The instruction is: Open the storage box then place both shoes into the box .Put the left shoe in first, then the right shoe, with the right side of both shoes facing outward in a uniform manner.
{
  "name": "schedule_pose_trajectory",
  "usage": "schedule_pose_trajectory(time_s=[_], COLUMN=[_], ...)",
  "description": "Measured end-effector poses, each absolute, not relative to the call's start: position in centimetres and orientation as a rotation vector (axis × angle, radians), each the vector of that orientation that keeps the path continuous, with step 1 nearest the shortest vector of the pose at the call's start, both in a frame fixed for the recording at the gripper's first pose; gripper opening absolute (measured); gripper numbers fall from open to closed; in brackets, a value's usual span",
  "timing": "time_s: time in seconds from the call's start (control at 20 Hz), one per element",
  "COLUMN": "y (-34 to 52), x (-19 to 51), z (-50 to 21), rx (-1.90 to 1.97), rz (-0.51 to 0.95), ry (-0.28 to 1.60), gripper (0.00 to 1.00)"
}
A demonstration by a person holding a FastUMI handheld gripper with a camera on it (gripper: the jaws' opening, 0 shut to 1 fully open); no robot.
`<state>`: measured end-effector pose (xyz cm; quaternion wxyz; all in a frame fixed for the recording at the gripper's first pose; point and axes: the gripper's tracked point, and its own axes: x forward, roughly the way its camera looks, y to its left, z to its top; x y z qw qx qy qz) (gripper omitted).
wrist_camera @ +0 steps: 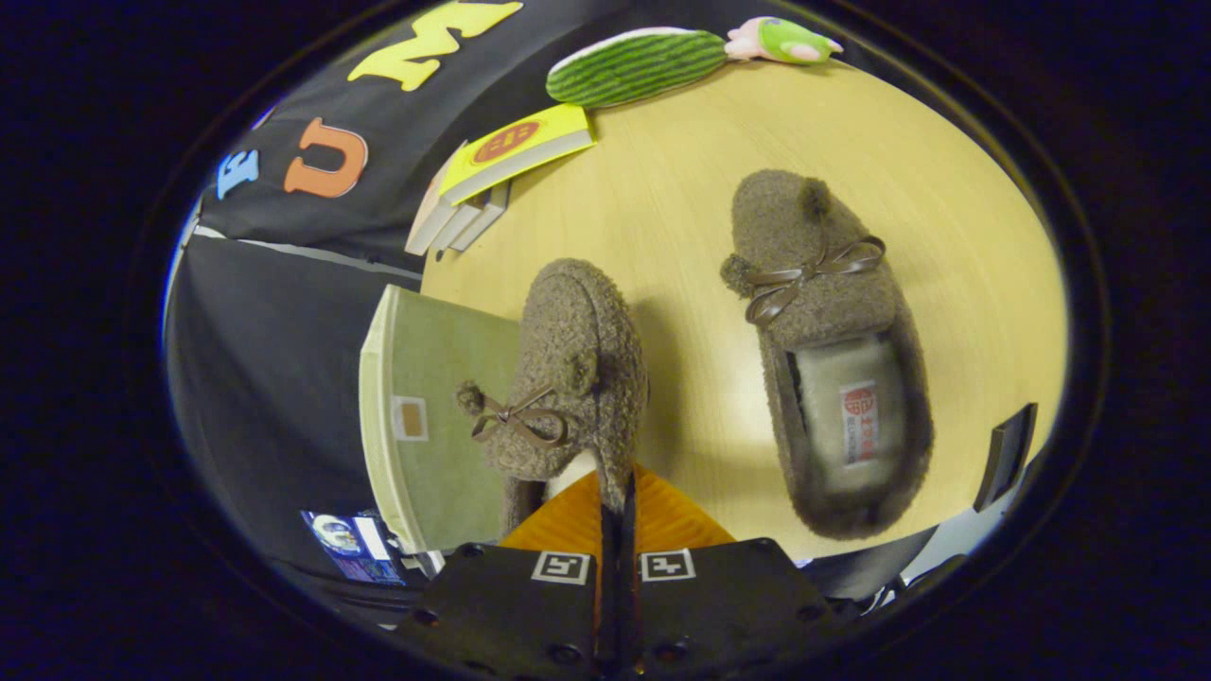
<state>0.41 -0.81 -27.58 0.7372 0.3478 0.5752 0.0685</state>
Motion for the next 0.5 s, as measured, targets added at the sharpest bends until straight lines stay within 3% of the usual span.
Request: schedule_pose_trajectory(time_s=[0.5], y=[8.2], x=[0.1], z=[-9.4], rx=[0.622], rz=[0.312], ry=[1.053], gripper=[0.06])
